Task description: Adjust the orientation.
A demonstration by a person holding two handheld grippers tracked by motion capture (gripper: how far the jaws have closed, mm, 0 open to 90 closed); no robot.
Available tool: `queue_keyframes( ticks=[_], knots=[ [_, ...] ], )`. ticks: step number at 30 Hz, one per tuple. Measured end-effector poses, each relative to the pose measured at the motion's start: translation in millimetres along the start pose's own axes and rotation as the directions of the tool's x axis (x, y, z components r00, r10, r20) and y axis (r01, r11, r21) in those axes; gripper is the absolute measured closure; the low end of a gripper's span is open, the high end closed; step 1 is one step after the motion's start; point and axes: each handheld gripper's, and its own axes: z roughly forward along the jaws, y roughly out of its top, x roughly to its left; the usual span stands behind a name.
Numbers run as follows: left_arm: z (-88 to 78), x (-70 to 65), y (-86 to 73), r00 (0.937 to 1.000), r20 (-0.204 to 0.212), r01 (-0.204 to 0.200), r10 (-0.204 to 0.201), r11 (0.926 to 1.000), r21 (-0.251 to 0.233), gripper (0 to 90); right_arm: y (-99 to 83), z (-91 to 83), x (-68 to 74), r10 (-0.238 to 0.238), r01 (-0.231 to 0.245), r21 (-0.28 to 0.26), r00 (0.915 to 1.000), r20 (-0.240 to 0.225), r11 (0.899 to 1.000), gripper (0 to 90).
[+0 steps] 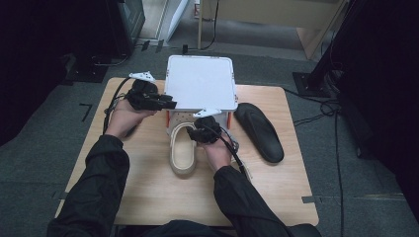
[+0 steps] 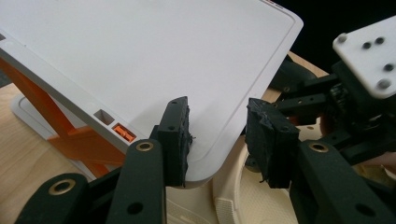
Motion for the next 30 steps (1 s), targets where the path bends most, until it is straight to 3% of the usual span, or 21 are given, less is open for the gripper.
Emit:
queue_keyframes(
  ticks=[5, 12, 13, 18, 25, 30],
  knots=[
    [0.0, -0.3, -0.4, 1.0000, -0.001, 0.002, -0.002, 1.0000, -0.003, 59.8, 0.1, -17.4, 3.7, 0.000, 0.000, -0.007, 0.9993, -0.038, 1.000, 49.9],
    [0.0, -0.6, -0.3, 0.9999, -0.010, 0.005, -0.005, 1.0000, -0.002, 62.0, -11.5, -39.5, 16.0, -0.015, 0.013, -0.030, 0.9965, -0.082, 0.999, 57.3],
    [0.0, -1.4, -0.1, 0.9999, -0.017, 0.004, -0.004, 1.0000, 0.001, 62.0, -18.1, -44.6, 22.1, -0.005, 0.002, -0.031, 0.9937, -0.112, 1.000, 61.4],
    [0.1, -2.2, -0.4, 0.9998, -0.021, -0.002, 0.002, 1.0000, 0.000, 62.0, -38.4, -52.9, 40.2, -0.043, 0.036, -0.050, 0.9892, -0.140, 0.998, 71.0],
    [-0.3, 0.0, -4.0, 0.9999, -0.015, 0.001, -0.001, 0.9996, -0.027, 64.3, -60.6, -55.6, 56.2, -0.039, 0.034, -0.032, 0.9786, -0.202, 0.999, 76.9],
    [-0.2, -0.8, -3.8, 0.9998, -0.022, -0.004, 0.003, 0.9997, -0.024, 64.9, -77.1, -56.1, 68.8, -0.040, 0.038, -0.014, 0.9647, -0.260, 0.999, 79.4]
  ],
)
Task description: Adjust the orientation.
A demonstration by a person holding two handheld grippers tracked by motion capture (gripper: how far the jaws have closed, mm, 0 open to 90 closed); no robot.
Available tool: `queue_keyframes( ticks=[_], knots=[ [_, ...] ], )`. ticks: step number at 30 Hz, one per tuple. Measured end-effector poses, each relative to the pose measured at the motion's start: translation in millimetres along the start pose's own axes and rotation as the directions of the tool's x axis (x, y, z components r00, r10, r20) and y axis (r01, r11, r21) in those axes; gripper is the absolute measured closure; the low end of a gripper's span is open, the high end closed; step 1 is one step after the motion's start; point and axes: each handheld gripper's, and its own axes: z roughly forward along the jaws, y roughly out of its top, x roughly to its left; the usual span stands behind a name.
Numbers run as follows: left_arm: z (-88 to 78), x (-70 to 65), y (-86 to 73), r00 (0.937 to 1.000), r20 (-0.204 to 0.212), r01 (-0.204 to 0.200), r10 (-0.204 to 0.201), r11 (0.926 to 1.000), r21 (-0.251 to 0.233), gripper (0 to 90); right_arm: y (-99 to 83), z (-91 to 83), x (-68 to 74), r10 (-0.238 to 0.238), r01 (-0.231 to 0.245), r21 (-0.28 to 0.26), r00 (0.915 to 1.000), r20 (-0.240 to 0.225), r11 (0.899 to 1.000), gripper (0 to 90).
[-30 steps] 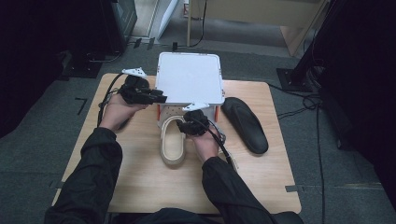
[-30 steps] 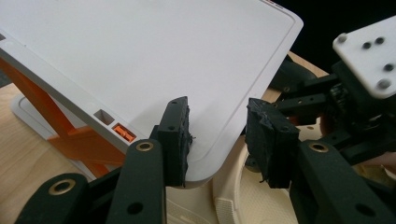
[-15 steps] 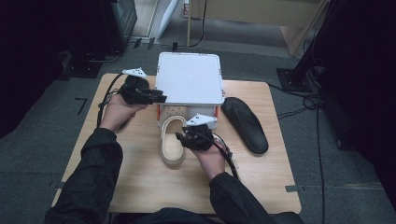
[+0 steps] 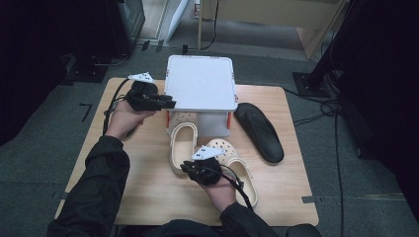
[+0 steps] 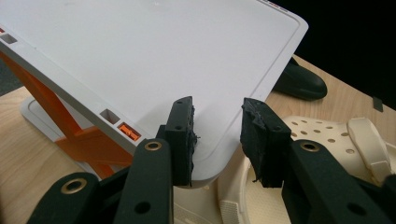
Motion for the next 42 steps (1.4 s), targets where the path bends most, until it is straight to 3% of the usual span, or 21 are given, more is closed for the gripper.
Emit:
queue_keyframes(
  ticks=[4, 10, 14, 19, 27, 32, 42],
  knots=[
    [0.4, -0.2, -1.4, 0.9999, -0.004, 0.014, -0.014, 0.9998, -0.014, 65.6, -14.9, 5.0, 9.0, -0.019, 0.020, 0.027, 0.9992, -0.035, 0.999, 79.8],
    [0.2, 2.0, -2.8, 0.9988, 0.015, 0.048, -0.047, 0.9986, -0.025, 66.5, -37.0, 17.3, 13.7, -0.088, 0.088, 0.058, 0.9961, -0.013, 0.994, 80.4],
    [0.7, 2.2, -3.4, 0.9975, 0.036, 0.062, -0.061, 0.9977, -0.028, 66.5, -42.2, 26.5, 9.0, -0.059, 0.058, 0.064, 0.9983, 0.005, 0.996, 80.3],
    [0.5, 2.2, -4.1, 0.9977, 0.030, 0.061, -0.060, 0.9976, -0.032, 67.2, -37.9, 26.2, 1.5, -0.026, 0.026, 0.037, 0.9996, 0.013, 0.999, 80.8],
    [0.6, 1.8, -3.9, 0.9979, 0.028, 0.059, -0.058, 0.9978, -0.030, 67.5, -27.4, 26.2, 4.4, -0.065, 0.065, 0.022, 0.9978, 0.016, 0.998, 81.8],
    [0.7, 1.4, -3.9, 0.9981, 0.027, 0.057, -0.056, 0.9979, -0.030, 68.0, -19.3, 25.6, 5.7, -0.103, 0.102, 0.008, 0.9939, 0.041, 0.995, 81.7],
    [0.8, 1.3, -4.2, 0.9977, 0.026, 0.062, -0.062, 0.9975, -0.032, 68.3, -4.0, 31.3, -11.3, -0.066, 0.066, 0.005, 0.9947, 0.079, 0.998, 79.6]
  ],
)
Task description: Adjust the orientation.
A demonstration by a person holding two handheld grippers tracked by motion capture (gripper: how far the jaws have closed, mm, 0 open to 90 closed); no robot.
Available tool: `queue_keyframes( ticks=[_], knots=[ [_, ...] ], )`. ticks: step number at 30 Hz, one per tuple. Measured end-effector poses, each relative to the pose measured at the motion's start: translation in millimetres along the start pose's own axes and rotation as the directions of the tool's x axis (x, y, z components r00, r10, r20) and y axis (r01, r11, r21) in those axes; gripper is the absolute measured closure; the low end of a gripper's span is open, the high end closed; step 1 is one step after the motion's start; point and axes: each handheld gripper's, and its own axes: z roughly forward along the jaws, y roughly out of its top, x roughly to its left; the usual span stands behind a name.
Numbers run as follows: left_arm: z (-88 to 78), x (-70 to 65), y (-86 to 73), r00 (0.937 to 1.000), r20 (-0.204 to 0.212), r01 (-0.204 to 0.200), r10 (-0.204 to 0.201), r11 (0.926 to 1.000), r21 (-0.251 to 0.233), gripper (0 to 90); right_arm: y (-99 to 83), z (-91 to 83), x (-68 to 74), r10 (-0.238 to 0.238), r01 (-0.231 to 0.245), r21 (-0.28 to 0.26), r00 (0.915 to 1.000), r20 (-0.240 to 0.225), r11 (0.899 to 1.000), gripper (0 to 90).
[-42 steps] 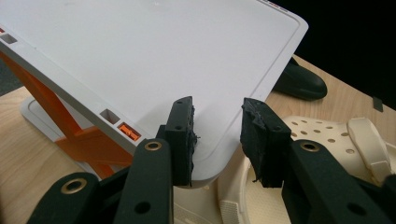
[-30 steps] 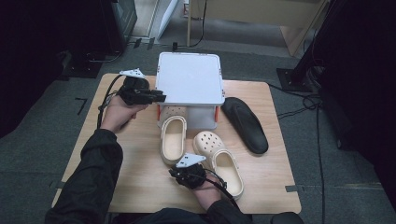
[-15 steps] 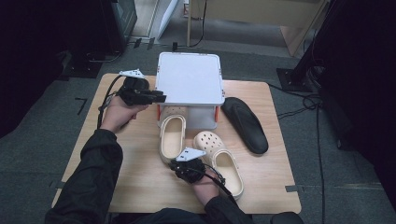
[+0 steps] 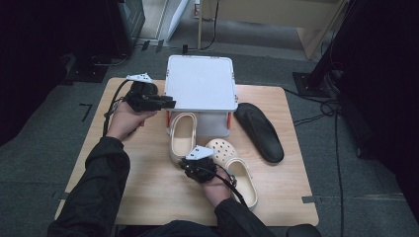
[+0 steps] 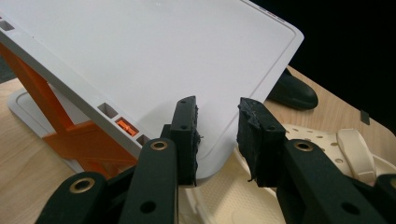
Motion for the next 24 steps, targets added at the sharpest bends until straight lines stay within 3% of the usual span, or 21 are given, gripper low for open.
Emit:
queue_keyframes(
  ticks=[8, 13, 17, 24],
  knots=[
    [-0.8, 0.3, 0.0, 1.0000, 0.000, 0.004, -0.004, 1.0000, 0.001, 68.4, 9.8, 10.0, -5.9, -0.009, 0.009, 0.002, 0.9997, 0.024, 1.000, 79.6],
    [-1.0, -0.6, -0.1, 1.0000, -0.004, 0.002, -0.001, 1.0000, 0.003, 68.4, 17.7, 12.4, -10.4, 0.037, -0.036, -0.018, 0.9986, 0.037, 0.999, 79.3],
    [-1.3, -0.4, -0.1, 1.0000, -0.002, 0.004, -0.004, 1.0000, 0.004, 68.6, 22.3, 15.3, -11.5, 0.035, -0.034, -0.021, 0.9974, 0.063, 0.999, 78.6],
    [-1.4, -0.1, 0.0, 1.0000, -0.001, 0.006, -0.006, 1.0000, 0.005, 68.8, 23.9, 17.6, -3.7, 0.041, -0.041, -0.003, 0.9988, 0.024, 0.999, 81.7]
  ],
)
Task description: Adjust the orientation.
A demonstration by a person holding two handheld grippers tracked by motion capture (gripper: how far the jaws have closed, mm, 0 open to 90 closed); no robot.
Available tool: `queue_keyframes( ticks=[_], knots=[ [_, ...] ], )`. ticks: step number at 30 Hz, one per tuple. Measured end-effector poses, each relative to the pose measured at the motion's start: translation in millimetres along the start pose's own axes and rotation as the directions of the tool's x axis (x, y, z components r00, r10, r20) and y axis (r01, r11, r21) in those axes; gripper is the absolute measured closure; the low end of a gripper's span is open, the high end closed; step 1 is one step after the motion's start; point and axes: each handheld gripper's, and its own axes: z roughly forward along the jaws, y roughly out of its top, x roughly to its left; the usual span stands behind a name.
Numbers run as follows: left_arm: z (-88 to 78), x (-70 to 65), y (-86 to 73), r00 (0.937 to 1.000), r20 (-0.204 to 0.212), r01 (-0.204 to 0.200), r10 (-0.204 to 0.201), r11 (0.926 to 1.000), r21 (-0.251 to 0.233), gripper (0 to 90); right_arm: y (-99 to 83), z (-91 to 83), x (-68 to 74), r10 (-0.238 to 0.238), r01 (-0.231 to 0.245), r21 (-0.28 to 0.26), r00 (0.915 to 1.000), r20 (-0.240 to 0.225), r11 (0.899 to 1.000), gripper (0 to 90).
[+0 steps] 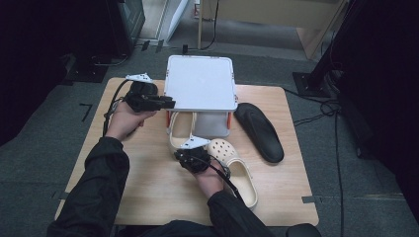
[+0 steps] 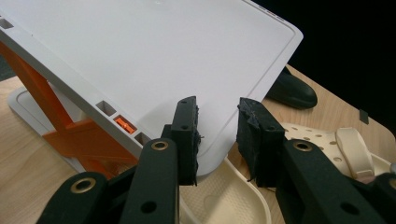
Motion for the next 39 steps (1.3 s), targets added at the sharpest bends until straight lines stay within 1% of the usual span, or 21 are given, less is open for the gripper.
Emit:
queue_keyframes(
  ticks=[2, 4, 5, 7, 9, 10, 11, 13, 14, 15, 18, 19, 21, 23, 24, 26, 27, 30, 36, 38, 39],
  knots=[
    [0.0, -0.5, 0.4, 1.0000, -0.003, -0.005, 0.005, 1.0000, 0.003, 68.8, -0.9, 3.7, 0.5, -0.002, 0.002, 0.010, 0.9999, 0.012, 1.000, 81.7],
    [-0.4, -2.1, 1.1, 0.9996, -0.016, -0.024, 0.024, 0.9996, 0.013, 68.8, -0.9, 7.1, -1.6, 0.004, -0.005, 0.019, 0.9993, 0.038, 1.000, 82.0],
    [-0.6, -3.2, 1.4, 0.9993, -0.023, -0.031, 0.031, 0.9994, 0.018, 68.7, -0.3, 7.9, -3.1, 0.011, -0.011, 0.018, 0.9993, 0.036, 1.000, 82.4],
    [-0.6, -3.7, 1.7, 0.9989, -0.026, -0.037, 0.038, 0.9991, 0.021, 68.7, 1.6, 9.6, -5.5, 0.023, -0.024, 0.022, 0.9978, 0.062, 0.999, 82.2],
    [-0.3, -3.7, 1.9, 0.9993, -0.023, -0.030, 0.031, 0.9993, 0.021, 68.7, 3.0, 10.4, -8.5, 0.048, -0.049, 0.013, 0.9978, 0.047, 0.999, 83.4],
    [-0.3, -3.7, 1.9, 0.9993, -0.023, -0.030, 0.031, 0.9993, 0.021, 68.7, 3.8, 11.8, -9.0, 0.053, -0.053, 0.008, 0.9977, 0.043, 0.999, 81.8],
    [-0.4, -3.4, 1.9, 0.9994, -0.022, -0.025, 0.025, 0.9995, 0.020, 68.8, 5.0, 13.3, -8.8, 0.051, -0.052, 0.013, 0.9973, 0.052, 0.999, 81.2],
    [-0.5, -2.7, 1.8, 0.9997, -0.018, -0.016, 0.016, 0.9997, 0.019, 68.8, 8.0, 16.1, -9.8, 0.056, -0.056, 0.009, 0.9969, 0.054, 0.998, 81.0],
    [-0.5, -2.7, 1.8, 0.9997, -0.018, -0.016, 0.016, 0.9997, 0.019, 68.8, 8.0, 16.1, -9.8, 0.056, -0.056, 0.009, 0.9969, 0.054, 0.998, 81.0],
    [-0.5, -2.3, 1.8, 0.9997, -0.017, -0.017, 0.018, 0.9997, 0.019, 68.8, 12.4, 19.0, -12.2, 0.063, -0.064, 0.019, 0.9966, 0.054, 0.998, 80.9],
    [-0.7, -1.6, 1.5, 0.9998, -0.012, -0.014, 0.014, 0.9997, 0.017, 68.8, 14.8, 20.3, -14.8, 0.065, -0.066, 0.013, 0.9967, 0.048, 0.998, 81.7],
    [-0.8, -1.8, 1.4, 0.9998, -0.011, -0.016, 0.016, 0.9997, 0.018, 68.8, 16.9, 22.0, -16.4, 0.067, -0.068, 0.017, 0.9957, 0.064, 0.998, 81.2],
    [-0.6, -2.1, 1.5, 0.9998, -0.012, -0.017, 0.017, 0.9997, 0.018, 68.8, 17.7, 22.8, -17.8, 0.067, -0.069, 0.018, 0.9955, 0.067, 0.997, 81.2],
    [-0.6, -2.5, 1.6, 0.9997, -0.014, -0.018, 0.019, 0.9997, 0.019, 68.8, 20.3, 25.7, -22.8, 0.074, -0.076, 0.022, 0.9946, 0.072, 0.997, 80.5],
    [-0.6, -2.2, 1.5, 0.9997, -0.013, -0.018, 0.018, 0.9997, 0.018, 68.7, 21.0, 26.1, -24.3, 0.071, -0.073, 0.026, 0.9949, 0.072, 0.997, 81.9],
    [-0.8, -1.6, 1.3, 0.9998, -0.010, -0.015, 0.016, 0.9997, 0.017, 68.8, 23.2, 26.9, -26.4, 0.074, -0.076, 0.022, 0.9948, 0.070, 0.997, 79.4],
    [-0.9, -1.4, 1.2, 0.9998, -0.008, -0.015, 0.015, 0.9997, 0.017, 68.8, 24.2, 27.8, -27.3, 0.068, -0.070, 0.022, 0.9944, 0.080, 0.997, 79.4],
    [-0.9, -1.6, 1.2, 0.9998, -0.010, -0.015, 0.015, 0.9997, 0.017, 68.8, 26.7, 31.1, -32.2, 0.087, -0.089, 0.016, 0.9930, 0.080, 0.996, 79.4],
    [-1.2, -0.7, 0.1, 1.0000, -0.003, -0.007, 0.007, 0.9999, 0.009, 68.7, 31.6, 37.5, -38.2, 0.088, -0.090, 0.017, 0.9924, 0.086, 0.996, 76.7],
    [-1.3, -0.8, -0.2, 1.0000, -0.003, -0.006, 0.006, 1.0000, 0.006, 68.7, 32.4, 38.6, -39.7, 0.093, -0.094, 0.014, 0.9925, 0.080, 0.995, 74.9],
    [-1.4, -1.0, -0.4, 0.9999, -0.004, -0.012, 0.012, 0.9999, 0.006, 68.4, 32.5, 38.9, -39.7, 0.101, -0.103, 0.016, 0.9920, 0.076, 0.995, 74.4]
  ],
)
